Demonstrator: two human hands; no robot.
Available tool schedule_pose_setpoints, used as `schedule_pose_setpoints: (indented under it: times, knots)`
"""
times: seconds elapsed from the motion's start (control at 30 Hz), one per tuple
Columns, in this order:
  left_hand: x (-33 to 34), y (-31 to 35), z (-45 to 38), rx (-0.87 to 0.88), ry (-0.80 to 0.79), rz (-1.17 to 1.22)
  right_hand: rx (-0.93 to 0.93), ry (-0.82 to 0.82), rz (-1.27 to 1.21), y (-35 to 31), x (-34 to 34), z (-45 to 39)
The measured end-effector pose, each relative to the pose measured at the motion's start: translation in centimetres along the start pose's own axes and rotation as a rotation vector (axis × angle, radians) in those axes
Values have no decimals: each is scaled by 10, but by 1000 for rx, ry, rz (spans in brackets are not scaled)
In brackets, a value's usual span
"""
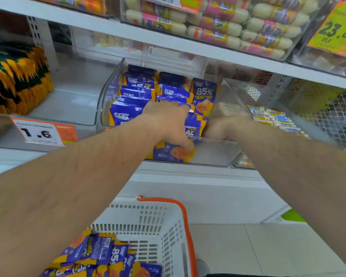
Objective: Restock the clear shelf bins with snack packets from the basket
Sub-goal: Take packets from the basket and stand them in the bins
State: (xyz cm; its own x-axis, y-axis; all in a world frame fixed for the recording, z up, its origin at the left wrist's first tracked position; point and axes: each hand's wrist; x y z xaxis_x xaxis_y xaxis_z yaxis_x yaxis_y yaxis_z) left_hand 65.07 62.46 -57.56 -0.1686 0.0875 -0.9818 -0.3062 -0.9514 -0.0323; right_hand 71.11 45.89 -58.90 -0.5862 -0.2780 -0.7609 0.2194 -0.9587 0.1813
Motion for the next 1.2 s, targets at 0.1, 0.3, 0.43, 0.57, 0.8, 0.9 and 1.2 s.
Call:
schedule_pose_setpoints:
  times: [0.1, 0.3, 0.43, 0.57, 0.8, 0.9, 1.2]
  knots:
    - [5, -2, -3, -8, 29, -29, -38, -48, 38, -3, 4, -11]
    - [3, -1, -3, -10, 42, 35, -46, 61, 42, -8, -5, -2]
    - [4, -2, -1, 1, 50, 58, -43, 149, -15, -8, -8, -9]
    - [4, -2, 1, 12, 64, 67, 62, 275, 13, -1, -20, -34]
    - [5, -2, 0, 9, 72, 63, 138, 370, -263, 9, -35, -65]
    - [6, -2, -1, 14, 84, 66, 133, 416, -329, 11, -42, -67]
    - [7, -3, -3, 14, 71, 57, 107, 450, -338, 17, -53, -87]
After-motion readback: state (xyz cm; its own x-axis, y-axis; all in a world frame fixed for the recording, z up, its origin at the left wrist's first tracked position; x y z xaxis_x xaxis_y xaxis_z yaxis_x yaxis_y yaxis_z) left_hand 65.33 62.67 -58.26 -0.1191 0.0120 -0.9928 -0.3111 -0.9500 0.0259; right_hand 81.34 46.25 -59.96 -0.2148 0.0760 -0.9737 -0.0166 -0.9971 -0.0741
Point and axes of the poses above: each hand's wrist, its own z-axis away from the middle knuckle, its own x-axis out of the palm, y = z × x, and after that the axes turned 13 degrees about -y, right-handed
